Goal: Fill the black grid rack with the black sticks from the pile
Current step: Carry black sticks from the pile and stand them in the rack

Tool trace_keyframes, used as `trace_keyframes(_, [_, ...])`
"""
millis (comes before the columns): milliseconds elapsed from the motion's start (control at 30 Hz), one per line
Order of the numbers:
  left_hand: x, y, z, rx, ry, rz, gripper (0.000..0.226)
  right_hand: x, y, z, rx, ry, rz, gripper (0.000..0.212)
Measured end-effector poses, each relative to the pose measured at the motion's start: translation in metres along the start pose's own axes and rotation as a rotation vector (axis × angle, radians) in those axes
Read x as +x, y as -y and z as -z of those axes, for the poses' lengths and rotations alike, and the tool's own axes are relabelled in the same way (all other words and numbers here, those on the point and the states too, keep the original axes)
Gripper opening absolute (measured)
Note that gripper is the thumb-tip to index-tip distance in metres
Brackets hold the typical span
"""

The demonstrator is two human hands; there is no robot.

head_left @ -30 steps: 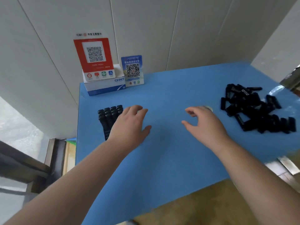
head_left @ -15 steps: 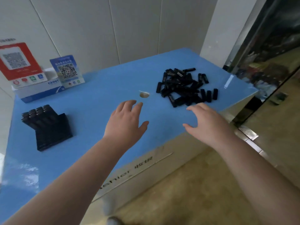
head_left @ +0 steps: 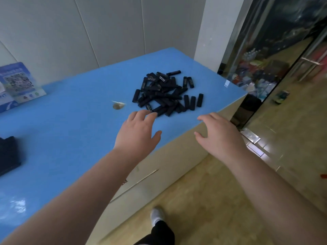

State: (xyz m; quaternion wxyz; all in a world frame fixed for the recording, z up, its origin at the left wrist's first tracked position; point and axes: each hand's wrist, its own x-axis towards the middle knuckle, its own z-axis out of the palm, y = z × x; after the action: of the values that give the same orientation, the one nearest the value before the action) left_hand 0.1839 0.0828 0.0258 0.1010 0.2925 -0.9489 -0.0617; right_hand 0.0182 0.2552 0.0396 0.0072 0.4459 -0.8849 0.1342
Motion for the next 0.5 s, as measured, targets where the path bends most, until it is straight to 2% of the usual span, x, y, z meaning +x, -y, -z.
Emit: trace_keyframes(500, [0.170,-0.013,-0.045,-0.133,0.017,-0.056,0.055,0.122,-0.063,-0.002,-0.060,0.008,-0.021,0.047])
